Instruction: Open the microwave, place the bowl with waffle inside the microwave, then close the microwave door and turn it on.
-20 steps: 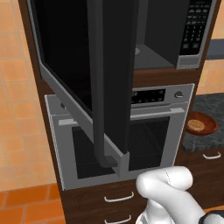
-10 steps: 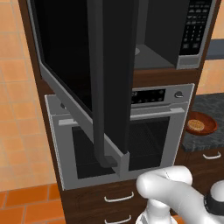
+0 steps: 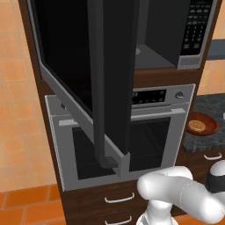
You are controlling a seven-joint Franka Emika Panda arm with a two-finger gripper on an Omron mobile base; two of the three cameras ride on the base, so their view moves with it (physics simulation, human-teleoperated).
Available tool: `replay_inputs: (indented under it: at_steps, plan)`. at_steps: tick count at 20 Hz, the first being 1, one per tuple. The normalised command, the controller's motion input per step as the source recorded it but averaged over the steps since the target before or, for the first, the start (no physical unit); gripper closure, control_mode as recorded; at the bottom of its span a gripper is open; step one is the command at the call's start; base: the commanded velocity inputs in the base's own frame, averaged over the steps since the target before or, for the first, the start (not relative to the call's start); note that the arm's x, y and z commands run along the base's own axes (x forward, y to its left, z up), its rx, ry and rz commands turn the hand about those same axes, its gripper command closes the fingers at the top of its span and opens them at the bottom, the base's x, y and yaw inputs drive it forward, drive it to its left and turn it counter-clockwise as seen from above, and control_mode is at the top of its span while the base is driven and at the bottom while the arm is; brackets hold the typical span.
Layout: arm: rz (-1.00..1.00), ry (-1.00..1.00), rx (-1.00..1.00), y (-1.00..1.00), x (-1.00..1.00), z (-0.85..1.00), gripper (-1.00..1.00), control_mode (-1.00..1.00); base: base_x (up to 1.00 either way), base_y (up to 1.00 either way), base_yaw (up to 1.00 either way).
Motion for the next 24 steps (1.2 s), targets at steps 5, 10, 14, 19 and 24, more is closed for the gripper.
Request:
replay_inputs:
  at_steps: [5, 10, 14, 19, 24]
  plan:
    - [0.0, 0.02, 0.0, 0.0, 0.29, -0.3, -1.0, -1.0, 0.0, 0.0, 0.0]
    - [-0.06, 0.04, 0.04, 0.0, 0.34, -0.15, -1.0, -1.0, 0.0, 0.0, 0.0]
    - [-0.17, 0.1, 0.13, 0.0, 0.6, -0.11, -1.0, -1.0, 0.0, 0.0, 0.0]
    - [-0.17, 0.12, 0.16, -0.09, 0.53, -0.25, -1.0, -1.0, 0.0, 0.0, 0.0]
    - [-0.17, 0.14, 0.15, -0.27, 0.33, -0.3, -1.0, -1.0, 0.0, 0.0, 0.0]
